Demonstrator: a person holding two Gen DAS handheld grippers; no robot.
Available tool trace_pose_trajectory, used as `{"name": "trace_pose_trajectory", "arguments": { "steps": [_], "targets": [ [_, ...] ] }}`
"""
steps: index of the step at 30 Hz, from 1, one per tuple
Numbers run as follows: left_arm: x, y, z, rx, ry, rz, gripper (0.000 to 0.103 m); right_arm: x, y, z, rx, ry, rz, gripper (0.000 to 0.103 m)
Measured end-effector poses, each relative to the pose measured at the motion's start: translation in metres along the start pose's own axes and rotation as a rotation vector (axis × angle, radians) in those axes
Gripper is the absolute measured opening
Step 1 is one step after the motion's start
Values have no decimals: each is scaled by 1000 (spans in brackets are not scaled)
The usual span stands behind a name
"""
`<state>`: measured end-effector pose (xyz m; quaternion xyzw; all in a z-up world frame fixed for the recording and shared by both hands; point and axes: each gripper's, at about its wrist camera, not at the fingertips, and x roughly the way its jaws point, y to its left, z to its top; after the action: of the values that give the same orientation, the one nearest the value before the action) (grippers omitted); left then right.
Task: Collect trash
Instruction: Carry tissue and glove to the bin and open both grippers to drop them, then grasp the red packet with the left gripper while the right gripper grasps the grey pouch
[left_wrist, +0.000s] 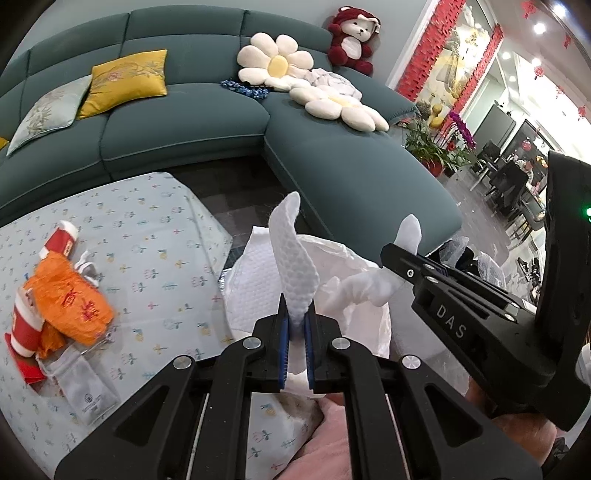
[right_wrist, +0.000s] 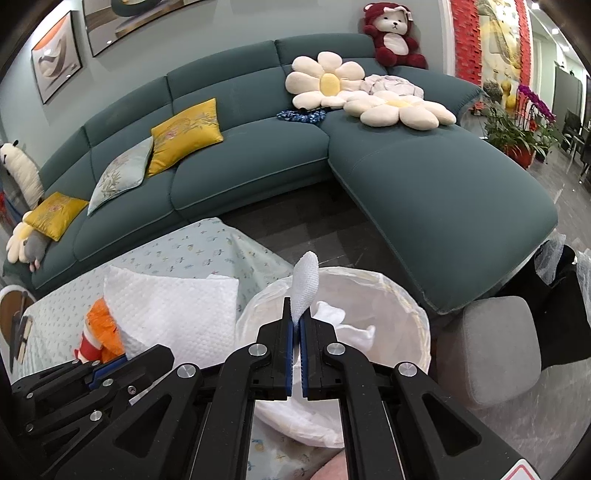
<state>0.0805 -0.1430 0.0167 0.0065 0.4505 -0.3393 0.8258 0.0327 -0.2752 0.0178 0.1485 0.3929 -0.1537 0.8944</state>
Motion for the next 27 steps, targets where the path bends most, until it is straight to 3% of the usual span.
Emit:
{"name": "trace_pose_trajectory", "arguments": {
  "steps": [3, 5, 7, 13, 18, 27],
  "targets": [
    [5, -4, 4, -2, -6, -12, 11, 1, -5, 3, 2, -9, -16, 7],
    [6, -6, 6, -5, -14, -6, 23, 0, -8, 4, 5, -11, -20, 10],
    [6, -6, 6, -12, -24, -2, 35, -1, -8, 5, 6, -16, -28, 20],
    [0, 5, 7, -49, -33, 28, 47, -7, -2, 7, 0, -40, -38, 40],
    [-14, 32, 0, -104, -40, 79, 48, -9, 18, 5, -38, -38, -25, 47],
    [-47, 94, -23, -205, -53, 205, 48, -7, 89, -14, -158, -10, 36, 55]
  ]
}}
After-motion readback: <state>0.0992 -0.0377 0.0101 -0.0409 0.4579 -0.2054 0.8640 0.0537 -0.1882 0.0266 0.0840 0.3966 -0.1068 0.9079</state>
